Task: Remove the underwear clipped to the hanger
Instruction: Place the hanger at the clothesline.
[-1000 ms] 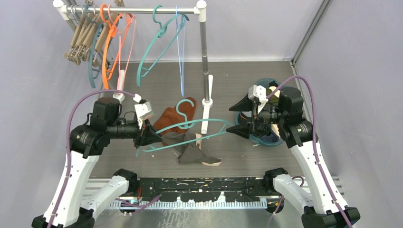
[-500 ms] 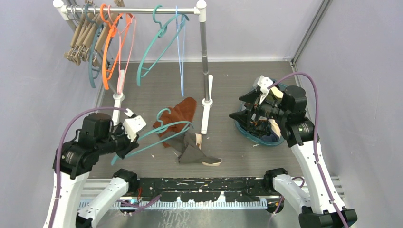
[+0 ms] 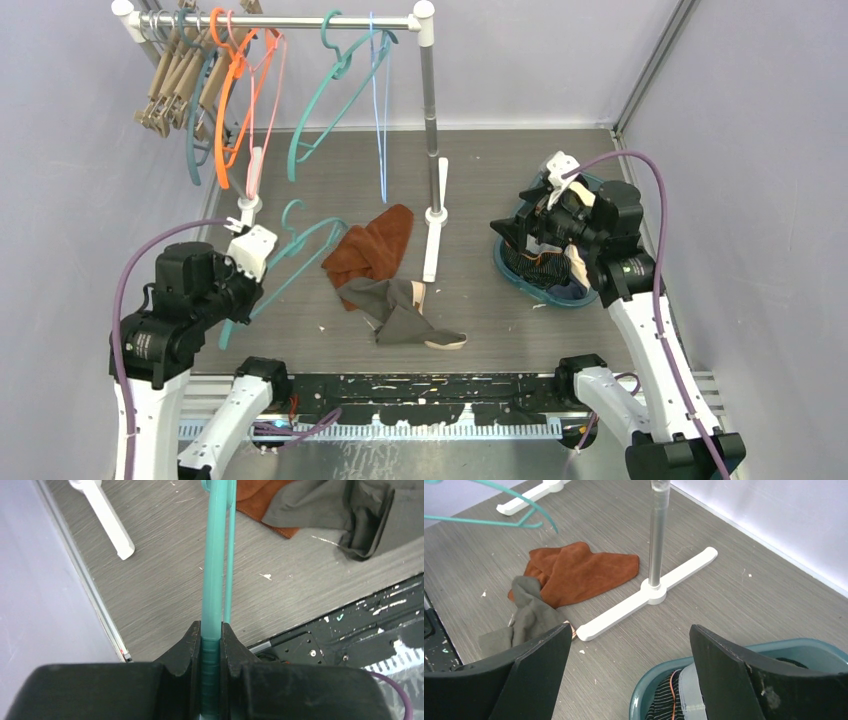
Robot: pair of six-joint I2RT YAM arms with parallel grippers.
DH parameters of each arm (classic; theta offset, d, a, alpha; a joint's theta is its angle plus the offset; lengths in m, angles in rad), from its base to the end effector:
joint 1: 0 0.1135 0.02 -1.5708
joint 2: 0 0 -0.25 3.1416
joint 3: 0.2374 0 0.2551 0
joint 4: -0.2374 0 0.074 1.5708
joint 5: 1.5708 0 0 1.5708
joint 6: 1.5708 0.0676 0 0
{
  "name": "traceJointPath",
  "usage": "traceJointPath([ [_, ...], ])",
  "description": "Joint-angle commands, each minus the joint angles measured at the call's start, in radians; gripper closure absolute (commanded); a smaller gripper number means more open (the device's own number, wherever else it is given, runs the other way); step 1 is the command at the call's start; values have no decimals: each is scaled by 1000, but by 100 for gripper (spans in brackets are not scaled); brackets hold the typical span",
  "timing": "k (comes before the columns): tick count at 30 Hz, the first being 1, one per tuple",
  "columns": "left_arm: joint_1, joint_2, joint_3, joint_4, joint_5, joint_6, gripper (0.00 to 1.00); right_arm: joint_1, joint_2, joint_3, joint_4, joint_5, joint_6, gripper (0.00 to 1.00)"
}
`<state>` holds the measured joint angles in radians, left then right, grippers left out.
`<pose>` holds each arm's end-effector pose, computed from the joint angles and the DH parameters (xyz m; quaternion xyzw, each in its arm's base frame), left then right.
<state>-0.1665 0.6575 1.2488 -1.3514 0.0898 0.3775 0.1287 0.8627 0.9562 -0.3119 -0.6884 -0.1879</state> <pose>0.0946 -0.0220 0.3569 0.2637 0.8795 0.0005 0.3961 0.2145 0.0711 0.3589 -0.3243 0.6917 0.2456 0.5967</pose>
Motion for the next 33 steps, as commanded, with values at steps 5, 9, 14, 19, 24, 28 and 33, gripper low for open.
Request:
traceJointPath([
  [5, 66, 37, 86, 120, -78, -100, 100, -14, 2, -83, 132, 14, -27, 6],
  [9, 71, 65, 119, 147, -106, -112, 100, -16, -9, -101, 129, 28, -35, 6],
  [14, 71, 106, 178, 202, -93, -110, 100, -16, -14, -113, 120, 23, -44, 6],
  [19, 71, 180, 280, 253, -76, -117, 100, -16, -21, -118, 111, -1, -47, 6],
  [24, 71, 272, 379, 297, -88, -121, 100, -15, -26, -126, 103, -10, -58, 5],
  [28, 71, 347, 469, 335, -102, -121, 100, -15, -30, -129, 101, -14, -62, 5],
  [33, 71, 434, 585, 400, -68, -147, 100, -17, -32, -135, 102, -30, -63, 3],
])
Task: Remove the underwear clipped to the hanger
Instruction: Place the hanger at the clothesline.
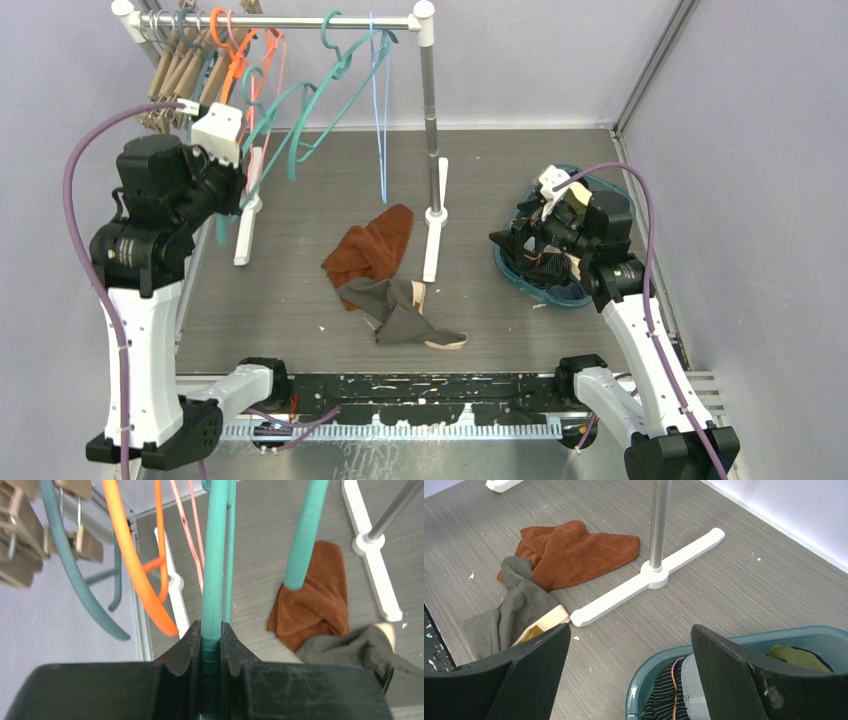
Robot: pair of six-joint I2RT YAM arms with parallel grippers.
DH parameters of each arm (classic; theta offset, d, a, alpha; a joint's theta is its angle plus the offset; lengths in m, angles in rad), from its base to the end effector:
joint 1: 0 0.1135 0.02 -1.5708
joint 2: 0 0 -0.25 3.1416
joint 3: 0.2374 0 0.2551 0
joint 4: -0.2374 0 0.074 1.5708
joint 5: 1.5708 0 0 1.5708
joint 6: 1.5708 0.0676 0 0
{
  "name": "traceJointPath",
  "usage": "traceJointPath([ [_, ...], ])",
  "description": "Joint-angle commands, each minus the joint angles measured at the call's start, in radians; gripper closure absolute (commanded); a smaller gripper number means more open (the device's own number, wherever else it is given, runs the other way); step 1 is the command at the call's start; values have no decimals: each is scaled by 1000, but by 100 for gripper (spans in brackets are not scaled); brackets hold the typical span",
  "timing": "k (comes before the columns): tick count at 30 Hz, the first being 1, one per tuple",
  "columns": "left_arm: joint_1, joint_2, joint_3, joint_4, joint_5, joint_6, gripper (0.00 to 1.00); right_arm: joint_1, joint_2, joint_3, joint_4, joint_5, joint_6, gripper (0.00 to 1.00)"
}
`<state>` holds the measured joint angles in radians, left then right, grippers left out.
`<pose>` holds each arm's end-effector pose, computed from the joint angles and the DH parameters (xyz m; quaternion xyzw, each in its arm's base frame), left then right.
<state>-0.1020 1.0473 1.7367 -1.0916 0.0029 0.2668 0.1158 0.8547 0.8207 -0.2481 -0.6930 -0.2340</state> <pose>0.1775 -0.0184 0.4786 0.1537 0.8198 0.0442 0.5498 0.2202 0.0691 0.3185 -0.3317 0.7050 0.2377 0.5800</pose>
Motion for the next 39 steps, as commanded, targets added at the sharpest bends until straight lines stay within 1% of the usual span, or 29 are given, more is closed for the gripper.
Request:
traceJointPath([
  [1, 7, 69, 122, 152, 26, -48, 100, -4, -29, -1, 36, -29, -18, 3],
  [8, 7, 204, 274, 189, 34, -110, 100, -3, -28, -5, 33, -36, -25, 2],
  [13, 7, 284, 337, 223, 30, -123, 100, -4, -24, -8, 33, -43, -25, 2],
  [19, 7, 354, 389, 226, 39, -144, 100, -5, -28, -11, 33, -42, -31, 2],
  [25, 5, 387, 378, 220, 56, -150, 100, -8, -28, -19, 35, -63, -38, 2],
  [34, -7, 348, 250, 245, 82, -144, 100, -8, -21, -31, 38, -94, -54, 2],
  [35, -8, 345, 240, 252, 85, -140, 98, -7, -23, -32, 38, -96, -56, 1],
  [39, -10, 336, 215, 257, 84, -127, 83, -7, -18, -34, 37, -101, -59, 1],
])
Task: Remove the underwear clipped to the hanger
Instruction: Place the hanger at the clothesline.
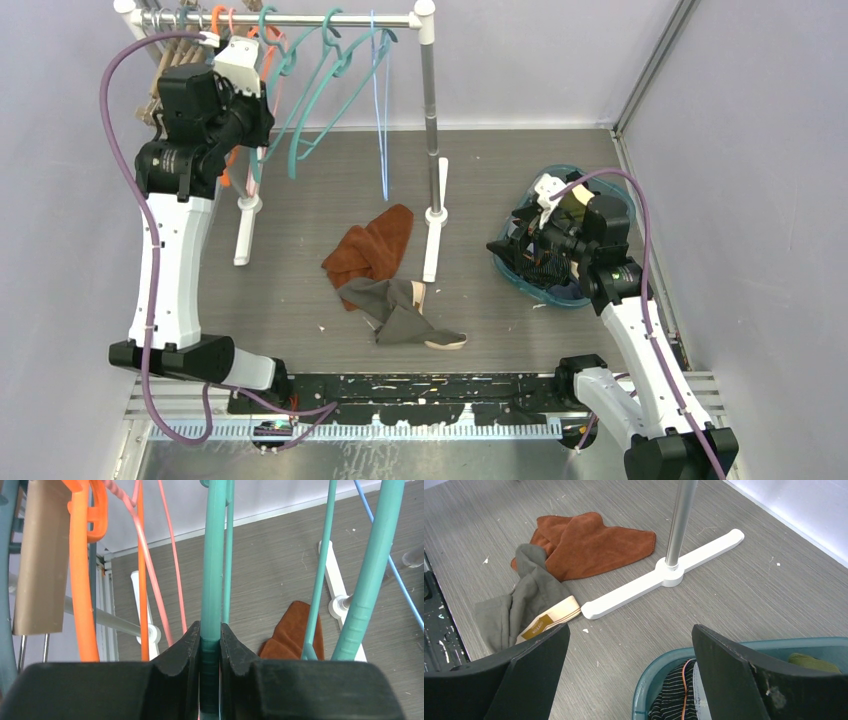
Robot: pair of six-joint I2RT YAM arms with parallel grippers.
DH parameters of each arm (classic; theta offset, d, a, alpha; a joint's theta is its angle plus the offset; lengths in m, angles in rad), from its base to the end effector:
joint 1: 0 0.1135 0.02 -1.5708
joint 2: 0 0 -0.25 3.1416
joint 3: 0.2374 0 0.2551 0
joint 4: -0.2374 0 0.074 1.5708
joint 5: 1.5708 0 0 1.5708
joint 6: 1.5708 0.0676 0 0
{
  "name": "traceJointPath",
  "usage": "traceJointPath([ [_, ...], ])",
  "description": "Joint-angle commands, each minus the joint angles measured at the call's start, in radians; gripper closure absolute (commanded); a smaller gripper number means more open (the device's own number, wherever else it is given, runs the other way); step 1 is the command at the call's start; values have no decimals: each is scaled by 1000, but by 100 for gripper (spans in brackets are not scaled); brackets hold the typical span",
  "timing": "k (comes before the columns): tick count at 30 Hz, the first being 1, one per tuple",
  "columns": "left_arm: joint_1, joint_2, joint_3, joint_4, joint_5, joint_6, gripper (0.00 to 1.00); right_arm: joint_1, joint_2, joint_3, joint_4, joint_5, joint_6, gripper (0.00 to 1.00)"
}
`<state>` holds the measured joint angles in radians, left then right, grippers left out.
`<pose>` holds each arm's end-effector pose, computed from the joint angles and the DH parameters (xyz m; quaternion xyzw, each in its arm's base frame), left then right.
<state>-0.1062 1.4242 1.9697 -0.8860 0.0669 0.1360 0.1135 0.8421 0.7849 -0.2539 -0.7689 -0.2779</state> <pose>0.2955 -0.0360 0.4935 0.1178 0.8079 -0.0187 0.5771 0.2144 0.0718 0.3082 -0.3624 0.6919 0.2572 0.5691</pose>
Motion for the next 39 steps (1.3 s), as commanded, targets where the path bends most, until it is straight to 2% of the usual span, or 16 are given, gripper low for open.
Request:
traceJointPath([
  [1, -6, -48, -24, 55, 20, 7, 78, -5, -6, 0, 44, -28, -16, 1],
  [8, -6, -111, -76, 93, 14, 25, 52, -5, 4, -12, 56, -69, -17, 1],
  [16, -6, -231, -164, 139, 3, 54, 16, -5, 6, -19, 51, -119, -33, 1],
  [18, -6, -257, -183, 144, -1, 63, 10, -5, 10, -19, 47, -134, -36, 1],
  [27, -3, -377, -262, 89, 19, 70, 0, 1, 42, -10, 29, -186, -38, 2],
  [39, -5, -515, -407, -45, 74, 91, 2, 44, 72, -10, 16, -179, -61, 2],
])
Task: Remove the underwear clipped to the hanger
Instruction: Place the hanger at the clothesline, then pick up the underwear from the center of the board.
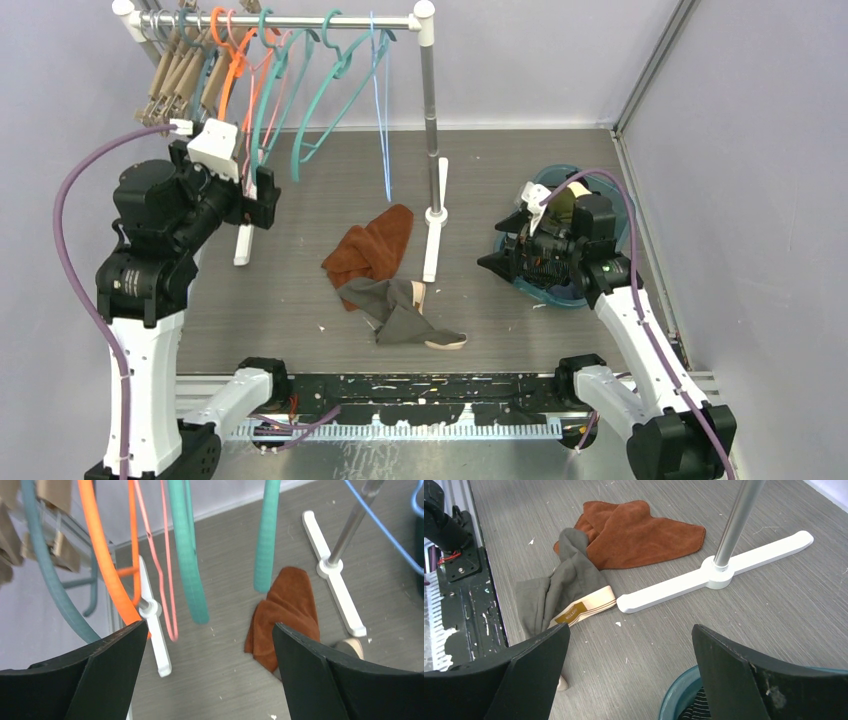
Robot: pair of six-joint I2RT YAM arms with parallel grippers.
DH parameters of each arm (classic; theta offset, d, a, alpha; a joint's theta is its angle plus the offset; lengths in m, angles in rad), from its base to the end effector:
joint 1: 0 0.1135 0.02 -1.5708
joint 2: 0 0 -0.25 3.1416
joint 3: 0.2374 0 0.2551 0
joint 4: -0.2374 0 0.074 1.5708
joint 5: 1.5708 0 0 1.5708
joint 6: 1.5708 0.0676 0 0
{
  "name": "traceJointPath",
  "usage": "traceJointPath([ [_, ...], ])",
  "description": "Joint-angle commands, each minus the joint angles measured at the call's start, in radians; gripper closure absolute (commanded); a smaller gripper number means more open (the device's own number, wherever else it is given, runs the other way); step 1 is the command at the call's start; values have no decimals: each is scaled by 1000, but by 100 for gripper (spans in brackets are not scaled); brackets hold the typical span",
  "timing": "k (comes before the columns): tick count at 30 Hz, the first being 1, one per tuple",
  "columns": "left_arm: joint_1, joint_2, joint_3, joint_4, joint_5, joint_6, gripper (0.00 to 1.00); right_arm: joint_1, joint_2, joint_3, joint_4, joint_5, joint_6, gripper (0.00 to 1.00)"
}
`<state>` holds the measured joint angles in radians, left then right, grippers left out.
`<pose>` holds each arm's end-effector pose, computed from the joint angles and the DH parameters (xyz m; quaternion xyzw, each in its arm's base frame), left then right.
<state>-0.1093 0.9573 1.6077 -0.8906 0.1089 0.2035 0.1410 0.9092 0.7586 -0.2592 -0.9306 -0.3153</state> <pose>0.1724 -0.0263 0.4822 0.1556 0.7707 -0.0137 0.6177 0.2156 0.0854 0.2873 -0.4087 0.6723 0.3311 0.5209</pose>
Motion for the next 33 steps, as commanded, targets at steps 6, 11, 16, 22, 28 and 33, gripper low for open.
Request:
traceJointPath([
  [6, -1, -135, -157, -107, 30, 55, 2, 68, 18, 15, 8, -7, -54, 2],
  [11, -2, -219, -282, -155, 37, 88, 2, 182, 63, 19, -23, 66, -119, 2],
  [16, -1, -298, -406, -184, 34, 105, 2, 303, 135, 16, -45, 121, -172, 3],
  [22, -2, -361, -560, -119, 24, 99, 2, 435, 204, 2, -54, 173, -214, 5],
  [28, -2, -395, -742, 76, -48, 73, 2, 532, 276, -12, -53, 195, -237, 7],
  [33, -1, -425, -798, 124, 17, 69, 2, 617, 341, -18, -54, 222, -256, 9],
])
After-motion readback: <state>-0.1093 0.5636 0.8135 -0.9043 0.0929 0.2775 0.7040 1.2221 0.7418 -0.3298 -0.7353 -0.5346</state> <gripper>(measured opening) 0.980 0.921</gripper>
